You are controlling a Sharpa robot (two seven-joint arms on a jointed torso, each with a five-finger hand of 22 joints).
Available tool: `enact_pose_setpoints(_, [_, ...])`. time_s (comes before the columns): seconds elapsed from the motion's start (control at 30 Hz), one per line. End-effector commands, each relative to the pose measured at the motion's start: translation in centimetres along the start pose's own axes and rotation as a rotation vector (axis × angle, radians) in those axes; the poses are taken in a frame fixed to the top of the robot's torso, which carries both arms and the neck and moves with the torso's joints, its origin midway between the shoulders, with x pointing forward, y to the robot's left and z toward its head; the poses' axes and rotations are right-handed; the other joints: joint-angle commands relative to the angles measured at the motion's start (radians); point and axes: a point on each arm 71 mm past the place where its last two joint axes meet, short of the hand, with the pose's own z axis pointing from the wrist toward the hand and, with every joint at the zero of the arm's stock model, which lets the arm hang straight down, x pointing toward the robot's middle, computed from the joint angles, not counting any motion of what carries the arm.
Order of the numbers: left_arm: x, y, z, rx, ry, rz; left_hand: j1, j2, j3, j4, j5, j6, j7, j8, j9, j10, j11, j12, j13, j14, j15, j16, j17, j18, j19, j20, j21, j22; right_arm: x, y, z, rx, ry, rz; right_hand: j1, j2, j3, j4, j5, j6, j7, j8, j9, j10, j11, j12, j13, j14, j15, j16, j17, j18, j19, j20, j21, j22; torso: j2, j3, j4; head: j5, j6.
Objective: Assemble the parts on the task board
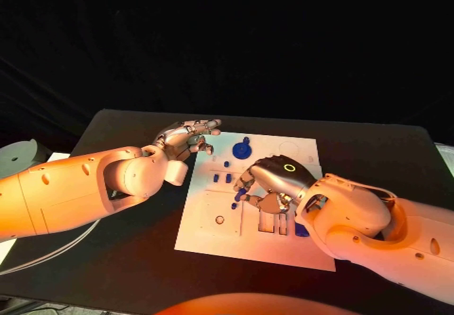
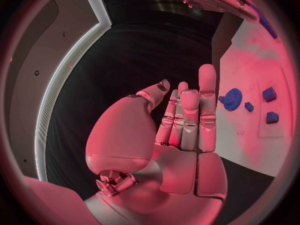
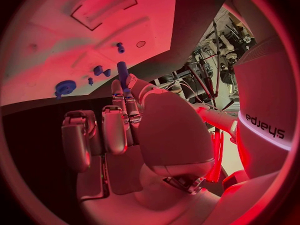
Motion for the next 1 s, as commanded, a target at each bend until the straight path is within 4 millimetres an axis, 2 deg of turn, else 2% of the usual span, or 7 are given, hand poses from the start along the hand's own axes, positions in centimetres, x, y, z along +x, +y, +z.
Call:
enact_pose_setpoints(0.03, [0.4,0.0,0.1,0.006,0.025,-0.004,-0.001,0.012,0.001,-0.003,0.004,-0.005,0.000,0.004,0.001,-0.008,-0.002,0.007,0.002,-0.007,-0.002,0.004,-0.002,0.011,-0.005,-0.001,-0.006,-0.001,0.9,0.8,0.5,-0.042,0.007,0.009,0.005,0.003,0.003,-0.003,0.006,0.001,0.007,0.001,0.001,0.021,-0.014,-0.005,0.002,0.050,0.000,-0.002,-0.001,0.013,0.074,-0.002,0.001,0.185,0.001,0.0001,0.0006,0.008,-0.003])
enact_pose_setpoints(0.17, [0.5,0.0,0.2,0.005,0.027,-0.005,-0.002,0.013,0.000,-0.003,0.004,-0.006,0.001,0.005,0.001,-0.010,-0.001,0.009,0.002,-0.007,-0.001,0.005,-0.002,0.010,-0.005,-0.001,-0.006,-0.001,2.4,1.5,1.2,-0.060,0.035,0.025,0.007,0.003,0.006,-0.005,0.006,0.000,0.009,-0.001,0.001,0.020,-0.013,-0.007,0.002,0.050,0.001,-0.002,-0.001,0.014,0.074,-0.001,0.000,0.183,0.001,0.0000,0.0011,0.012,-0.007])
enact_pose_setpoints(0.4, [0.5,0.1,0.2,0.004,0.029,-0.006,-0.002,0.013,0.000,-0.003,0.004,-0.006,0.001,0.005,0.001,-0.010,-0.001,0.009,0.002,-0.007,-0.001,0.005,-0.002,0.010,-0.005,-0.001,-0.006,-0.001,4.2,1.4,1.7,-0.054,0.082,0.027,0.007,0.004,0.007,-0.006,0.006,-0.001,0.010,-0.001,0.000,0.020,-0.012,-0.008,0.001,0.050,0.001,-0.002,-0.002,0.014,0.074,-0.001,0.000,0.183,0.001,-0.0004,-0.0020,0.019,-0.012])
enact_pose_setpoints(1.0, [0.5,0.1,0.2,0.004,0.029,-0.006,-0.002,0.013,0.000,-0.003,0.004,-0.006,0.001,0.005,0.001,-0.010,-0.001,0.009,0.002,-0.007,-0.001,0.005,-0.002,0.010,-0.005,-0.001,-0.006,-0.001,5.3,2.1,2.4,-0.072,0.097,0.032,0.008,0.004,0.008,-0.008,0.006,-0.002,0.011,-0.003,0.000,0.020,-0.011,-0.010,0.001,0.050,0.002,-0.001,-0.001,0.014,0.074,0.000,0.000,0.184,0.000,0.0013,-0.0010,0.020,-0.018])
